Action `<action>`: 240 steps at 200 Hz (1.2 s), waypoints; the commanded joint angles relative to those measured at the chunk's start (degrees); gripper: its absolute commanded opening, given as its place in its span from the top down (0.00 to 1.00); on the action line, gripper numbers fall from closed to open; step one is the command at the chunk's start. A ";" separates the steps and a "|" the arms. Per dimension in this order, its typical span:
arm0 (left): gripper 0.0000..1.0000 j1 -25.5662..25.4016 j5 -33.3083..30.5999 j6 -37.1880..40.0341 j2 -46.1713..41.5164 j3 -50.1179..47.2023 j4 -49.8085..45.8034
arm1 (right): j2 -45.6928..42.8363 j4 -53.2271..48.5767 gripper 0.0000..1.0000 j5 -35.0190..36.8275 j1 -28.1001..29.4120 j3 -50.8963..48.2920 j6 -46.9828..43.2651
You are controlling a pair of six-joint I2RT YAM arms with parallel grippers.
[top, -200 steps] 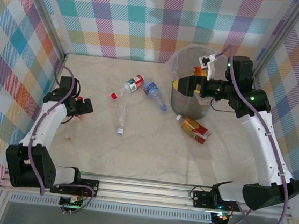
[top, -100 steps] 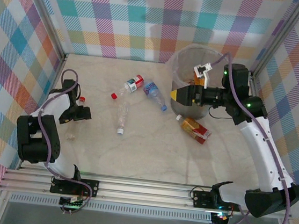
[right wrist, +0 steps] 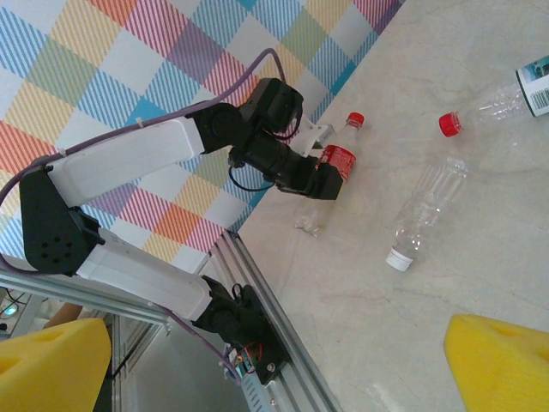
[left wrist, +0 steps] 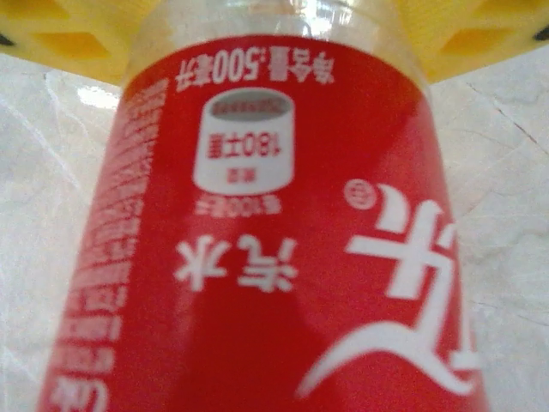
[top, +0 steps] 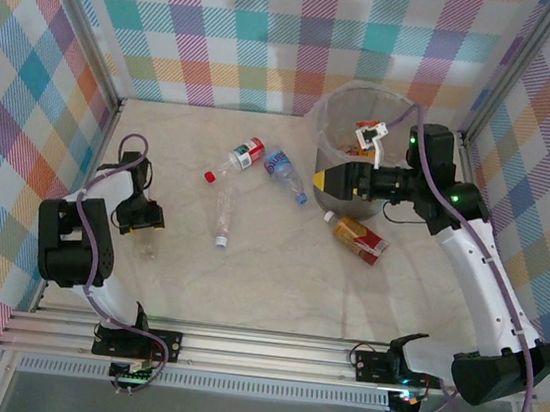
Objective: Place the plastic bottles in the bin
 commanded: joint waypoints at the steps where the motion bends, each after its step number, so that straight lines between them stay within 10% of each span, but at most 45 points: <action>1: 0.46 -0.64 2.28 -0.58 0.64 1.59 -3.12 | -1.52 2.82 0.00 -1.27 0.33 -1.04 0.78; 128: 0.48 -23.03 48.58 -5.70 -19.54 4.26 15.57 | -1.06 20.94 0.00 0.44 1.44 -13.40 17.67; 240: 0.51 -39.46 56.35 -24.00 -16.99 9.03 35.02 | 6.09 25.08 0.01 6.09 8.41 -10.19 18.43</action>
